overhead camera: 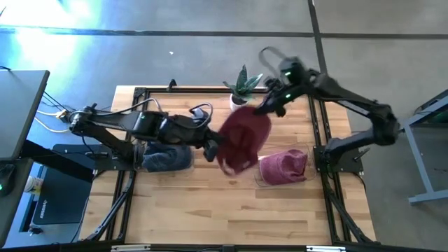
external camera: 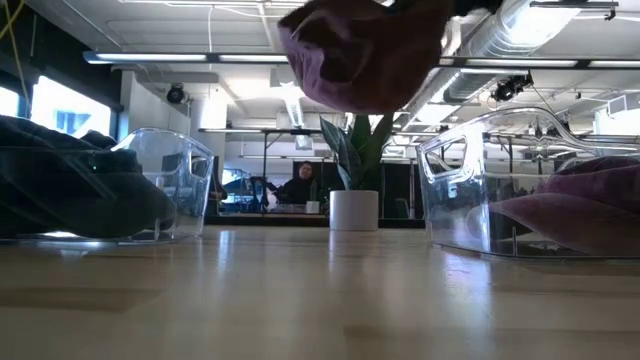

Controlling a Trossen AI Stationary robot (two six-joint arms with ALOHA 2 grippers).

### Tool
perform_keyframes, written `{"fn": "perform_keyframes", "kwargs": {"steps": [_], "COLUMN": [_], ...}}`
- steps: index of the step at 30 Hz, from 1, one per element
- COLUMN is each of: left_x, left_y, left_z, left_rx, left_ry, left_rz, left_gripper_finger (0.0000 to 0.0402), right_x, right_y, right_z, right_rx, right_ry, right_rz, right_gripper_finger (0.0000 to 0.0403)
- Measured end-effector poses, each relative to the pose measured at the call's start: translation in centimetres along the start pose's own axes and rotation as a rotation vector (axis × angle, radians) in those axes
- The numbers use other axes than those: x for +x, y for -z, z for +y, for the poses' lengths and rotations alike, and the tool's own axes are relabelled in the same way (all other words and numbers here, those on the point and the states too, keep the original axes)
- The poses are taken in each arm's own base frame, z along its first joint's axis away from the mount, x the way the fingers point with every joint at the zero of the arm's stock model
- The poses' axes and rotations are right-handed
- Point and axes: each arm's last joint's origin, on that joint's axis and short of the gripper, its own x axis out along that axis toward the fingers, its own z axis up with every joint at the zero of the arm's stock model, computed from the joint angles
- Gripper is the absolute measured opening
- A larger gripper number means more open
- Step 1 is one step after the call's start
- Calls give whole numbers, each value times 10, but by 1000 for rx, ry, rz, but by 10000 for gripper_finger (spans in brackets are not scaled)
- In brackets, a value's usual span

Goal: Pick & Place hat
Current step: Put the red cap into the right transparent bin

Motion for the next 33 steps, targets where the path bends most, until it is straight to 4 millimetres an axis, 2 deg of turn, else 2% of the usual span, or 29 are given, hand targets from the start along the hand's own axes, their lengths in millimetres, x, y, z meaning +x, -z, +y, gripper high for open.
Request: {"fn": "perform_keyframes", "kwargs": {"steps": [4, 10, 13, 16, 22, 25, 29, 33], "left_x": [-8, -9, -9, -9, -10, -10, -3, 10], "left_y": [8, 10, 10, 11, 13, 16, 23, 38], "left_z": [1, 3, 3, 3, 3, 4, 6, 10], "left_rx": [27, 26, 24, 16, 11, 18, 32, 61], "left_ry": [-22, -32, -21, -20, -12, 1, -5, -54], "left_rz": [59, 88, 99, 102, 138, 196, 285, 418], "left_gripper_finger": [0, 0, 0, 0, 0, 0, 0, 0], "right_x": [40, 107, 130, 144, 149, 145, 132, 113], "right_y": [4, 13, 17, 21, 22, 19, 15, 14], "right_z": [-11, -47, -61, -73, -87, -87, -81, -62], "right_rx": [-19, -50, -89, -129, -319, -401, -390, -391], "right_ry": [-94, -32, 3, 36, 281, 375, 490, 536], "right_rz": [137, 238, 248, 266, 255, 240, 199, 190], "right_gripper_finger": [7, 6, 8, 13, 33, 78, 155, 205]}}
